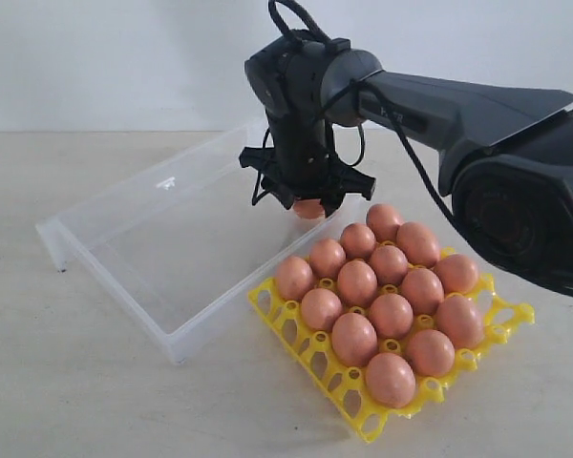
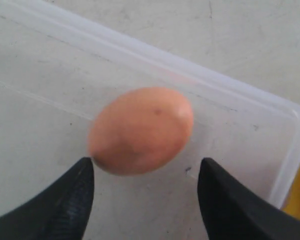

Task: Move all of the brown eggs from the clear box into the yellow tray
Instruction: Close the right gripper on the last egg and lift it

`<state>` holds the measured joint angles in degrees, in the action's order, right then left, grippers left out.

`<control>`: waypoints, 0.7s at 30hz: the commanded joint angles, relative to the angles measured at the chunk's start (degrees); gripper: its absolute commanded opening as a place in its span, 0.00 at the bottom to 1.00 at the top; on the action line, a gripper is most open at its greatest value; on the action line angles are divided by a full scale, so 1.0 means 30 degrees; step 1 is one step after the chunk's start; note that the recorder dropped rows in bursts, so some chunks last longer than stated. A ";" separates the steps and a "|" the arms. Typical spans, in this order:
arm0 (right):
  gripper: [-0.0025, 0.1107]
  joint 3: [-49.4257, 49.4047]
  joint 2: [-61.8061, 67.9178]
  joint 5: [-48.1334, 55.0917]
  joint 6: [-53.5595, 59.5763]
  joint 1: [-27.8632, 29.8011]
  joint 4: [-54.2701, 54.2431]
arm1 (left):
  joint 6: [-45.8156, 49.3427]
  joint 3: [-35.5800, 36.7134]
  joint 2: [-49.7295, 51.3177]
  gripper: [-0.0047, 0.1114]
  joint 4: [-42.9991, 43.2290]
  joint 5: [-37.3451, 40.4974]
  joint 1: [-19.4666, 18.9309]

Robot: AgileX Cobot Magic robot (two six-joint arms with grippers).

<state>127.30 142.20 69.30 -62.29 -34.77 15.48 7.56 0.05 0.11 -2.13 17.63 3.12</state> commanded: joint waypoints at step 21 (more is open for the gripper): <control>0.54 0.0154 0.0563 -0.3414 -0.1388 0.0483 0.1848 | 0.0007 -0.0017 -0.0037 0.00 0.0036 -0.0070 -0.0060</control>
<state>127.42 143.70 61.23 -66.83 -34.55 20.34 7.56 0.05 0.11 -2.13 17.63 3.12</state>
